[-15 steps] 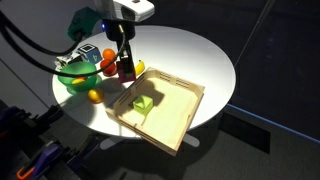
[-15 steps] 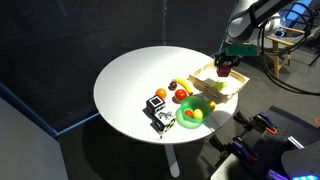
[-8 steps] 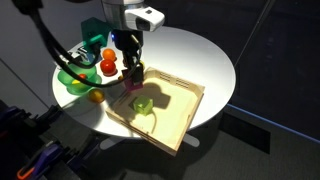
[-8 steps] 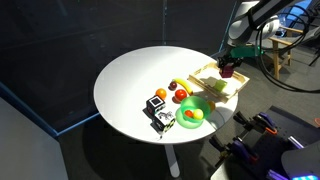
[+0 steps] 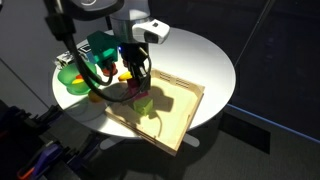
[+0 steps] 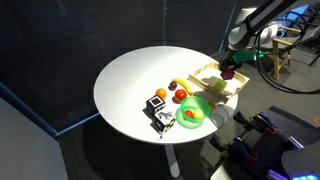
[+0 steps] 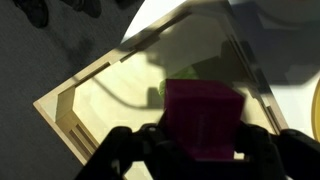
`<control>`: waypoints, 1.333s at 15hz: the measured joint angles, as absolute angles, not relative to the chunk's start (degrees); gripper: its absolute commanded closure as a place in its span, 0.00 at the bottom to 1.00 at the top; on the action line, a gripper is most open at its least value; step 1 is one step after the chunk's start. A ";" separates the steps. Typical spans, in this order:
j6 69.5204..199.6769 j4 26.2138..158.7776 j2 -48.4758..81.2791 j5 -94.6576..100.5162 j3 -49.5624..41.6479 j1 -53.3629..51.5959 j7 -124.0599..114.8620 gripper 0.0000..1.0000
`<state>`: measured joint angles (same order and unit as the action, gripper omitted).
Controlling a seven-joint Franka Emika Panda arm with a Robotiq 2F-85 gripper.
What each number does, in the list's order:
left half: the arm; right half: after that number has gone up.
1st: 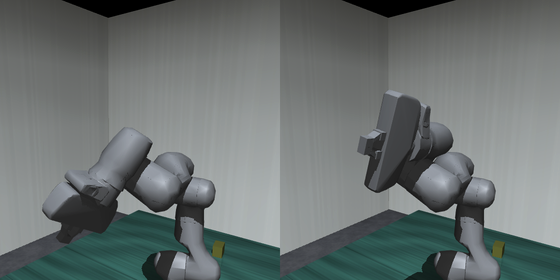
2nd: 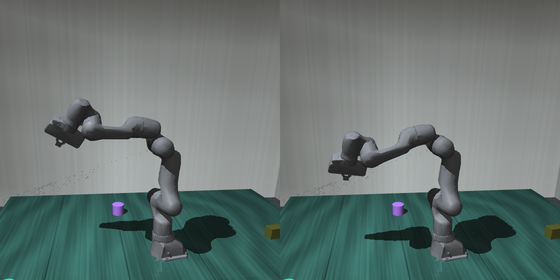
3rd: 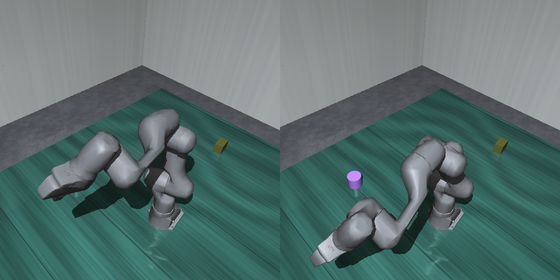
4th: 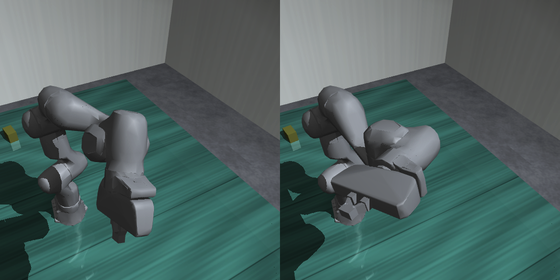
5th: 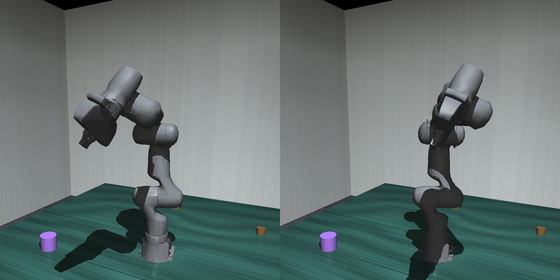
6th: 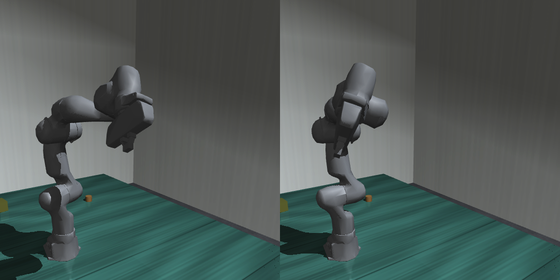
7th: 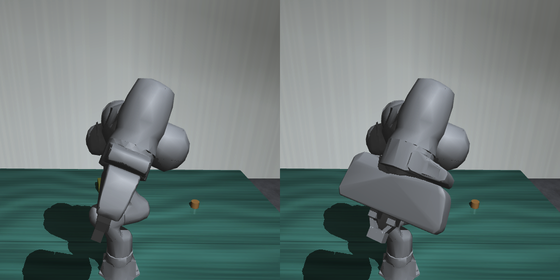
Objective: Lift the pink dice on top of the blue dice and put it on top of the lime green dice
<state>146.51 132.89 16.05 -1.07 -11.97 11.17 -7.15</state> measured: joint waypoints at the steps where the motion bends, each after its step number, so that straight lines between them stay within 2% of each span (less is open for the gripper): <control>1: 147.16 132.89 16.48 -1.07 -11.98 11.17 -6.82 0.75; 20: 149.70 128.98 22.89 -1.07 -11.98 11.25 -6.22 0.75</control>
